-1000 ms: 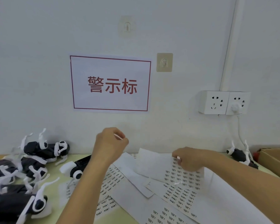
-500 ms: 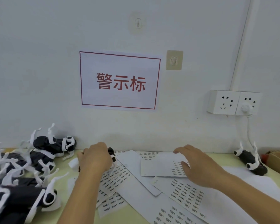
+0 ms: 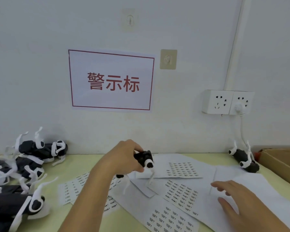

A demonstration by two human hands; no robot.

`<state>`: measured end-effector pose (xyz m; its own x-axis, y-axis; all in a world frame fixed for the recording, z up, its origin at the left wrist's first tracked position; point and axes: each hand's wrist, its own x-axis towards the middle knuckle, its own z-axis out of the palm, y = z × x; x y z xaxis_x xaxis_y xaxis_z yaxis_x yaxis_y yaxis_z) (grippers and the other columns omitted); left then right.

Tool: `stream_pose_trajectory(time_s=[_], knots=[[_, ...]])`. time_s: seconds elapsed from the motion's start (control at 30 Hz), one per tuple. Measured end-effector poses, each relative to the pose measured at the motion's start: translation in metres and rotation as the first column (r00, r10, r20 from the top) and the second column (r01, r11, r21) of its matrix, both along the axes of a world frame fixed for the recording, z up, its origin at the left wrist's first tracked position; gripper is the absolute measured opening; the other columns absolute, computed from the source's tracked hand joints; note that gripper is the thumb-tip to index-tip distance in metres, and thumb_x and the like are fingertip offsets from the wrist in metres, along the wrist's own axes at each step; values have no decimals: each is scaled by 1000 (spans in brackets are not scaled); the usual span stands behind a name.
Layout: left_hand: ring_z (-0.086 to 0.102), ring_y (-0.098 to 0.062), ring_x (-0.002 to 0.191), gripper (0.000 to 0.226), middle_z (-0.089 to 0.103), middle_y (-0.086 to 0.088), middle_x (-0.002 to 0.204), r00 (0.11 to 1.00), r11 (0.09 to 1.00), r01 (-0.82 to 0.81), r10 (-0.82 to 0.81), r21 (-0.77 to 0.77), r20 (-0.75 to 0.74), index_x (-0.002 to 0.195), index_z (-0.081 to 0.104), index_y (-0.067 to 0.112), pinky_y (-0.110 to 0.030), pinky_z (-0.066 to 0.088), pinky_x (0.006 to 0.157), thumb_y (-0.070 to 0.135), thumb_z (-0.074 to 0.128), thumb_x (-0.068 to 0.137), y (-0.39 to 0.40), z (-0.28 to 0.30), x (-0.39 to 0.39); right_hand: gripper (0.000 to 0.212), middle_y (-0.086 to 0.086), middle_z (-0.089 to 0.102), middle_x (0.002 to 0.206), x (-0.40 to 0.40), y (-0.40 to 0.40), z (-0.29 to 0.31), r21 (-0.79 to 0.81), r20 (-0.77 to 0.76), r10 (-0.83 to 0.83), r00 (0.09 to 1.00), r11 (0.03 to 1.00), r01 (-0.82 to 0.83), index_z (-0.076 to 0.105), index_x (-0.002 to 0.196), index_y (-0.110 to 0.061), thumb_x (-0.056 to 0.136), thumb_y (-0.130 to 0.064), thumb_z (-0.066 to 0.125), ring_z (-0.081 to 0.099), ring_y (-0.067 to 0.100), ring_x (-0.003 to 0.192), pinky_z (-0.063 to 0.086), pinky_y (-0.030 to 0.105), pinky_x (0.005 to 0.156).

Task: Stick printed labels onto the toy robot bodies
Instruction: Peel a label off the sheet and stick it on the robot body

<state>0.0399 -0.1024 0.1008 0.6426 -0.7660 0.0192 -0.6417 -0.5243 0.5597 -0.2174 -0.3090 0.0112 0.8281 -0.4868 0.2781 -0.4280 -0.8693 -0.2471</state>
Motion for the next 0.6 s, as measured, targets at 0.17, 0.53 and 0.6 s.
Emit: stream_pose_trajectory(time_s=[0.17,0.53,0.6], knots=[[59,-22,107,55,55,2,130,988,980,67,-92,190,121,135,52,30,-33,50,89,18,74,86,-32,-21,-20,37,-31,35,127,-8,4,-8,10,-73,1,997,1000,-1,30,135,-55,99,-57,36,36,-7,123,29,14,105],[18,-14,141,83,30,11,151,913,938,247,-309,242,265,151,18,47,-39,20,112,40,72,88,-40,1,-57,63,-22,27,139,-7,18,-16,-18,-149,20,989,1000,-23,24,147,-48,90,-74,35,26,1,126,26,26,100],[18,-9,141,79,28,13,154,887,918,342,-386,200,255,150,22,48,-38,17,115,38,71,90,-49,-2,-72,62,-23,28,138,-6,19,-16,-19,-141,22,990,1000,-25,24,147,-48,91,-71,36,26,1,126,25,25,98]])
